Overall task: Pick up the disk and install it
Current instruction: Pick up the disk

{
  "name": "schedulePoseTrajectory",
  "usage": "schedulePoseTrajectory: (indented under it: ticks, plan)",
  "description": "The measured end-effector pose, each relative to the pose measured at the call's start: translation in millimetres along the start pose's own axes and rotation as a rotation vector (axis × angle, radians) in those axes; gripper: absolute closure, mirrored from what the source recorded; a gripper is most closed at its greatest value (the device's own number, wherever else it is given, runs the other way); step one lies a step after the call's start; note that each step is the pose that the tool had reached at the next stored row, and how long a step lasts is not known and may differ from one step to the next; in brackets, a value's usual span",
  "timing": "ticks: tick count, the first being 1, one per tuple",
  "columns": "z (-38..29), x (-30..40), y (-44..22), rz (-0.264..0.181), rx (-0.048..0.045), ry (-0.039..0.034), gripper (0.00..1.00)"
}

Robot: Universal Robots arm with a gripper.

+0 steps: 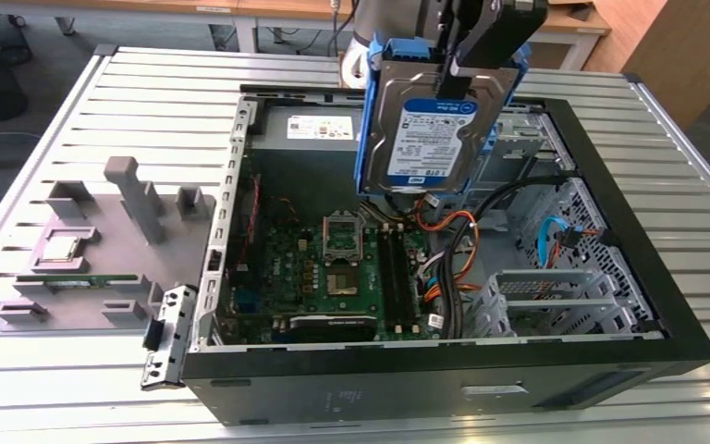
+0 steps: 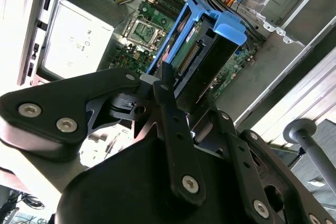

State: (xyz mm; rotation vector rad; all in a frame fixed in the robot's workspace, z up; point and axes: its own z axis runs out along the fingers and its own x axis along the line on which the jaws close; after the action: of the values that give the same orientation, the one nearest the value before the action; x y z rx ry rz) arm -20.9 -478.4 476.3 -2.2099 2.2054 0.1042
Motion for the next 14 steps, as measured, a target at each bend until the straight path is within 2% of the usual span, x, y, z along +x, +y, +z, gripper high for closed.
schedulePoseTrajectory:
  ticks: [14]
  plan:
    - [-0.1,2.3,-2.1,0.000,-0.0001,0.0000,0.65]
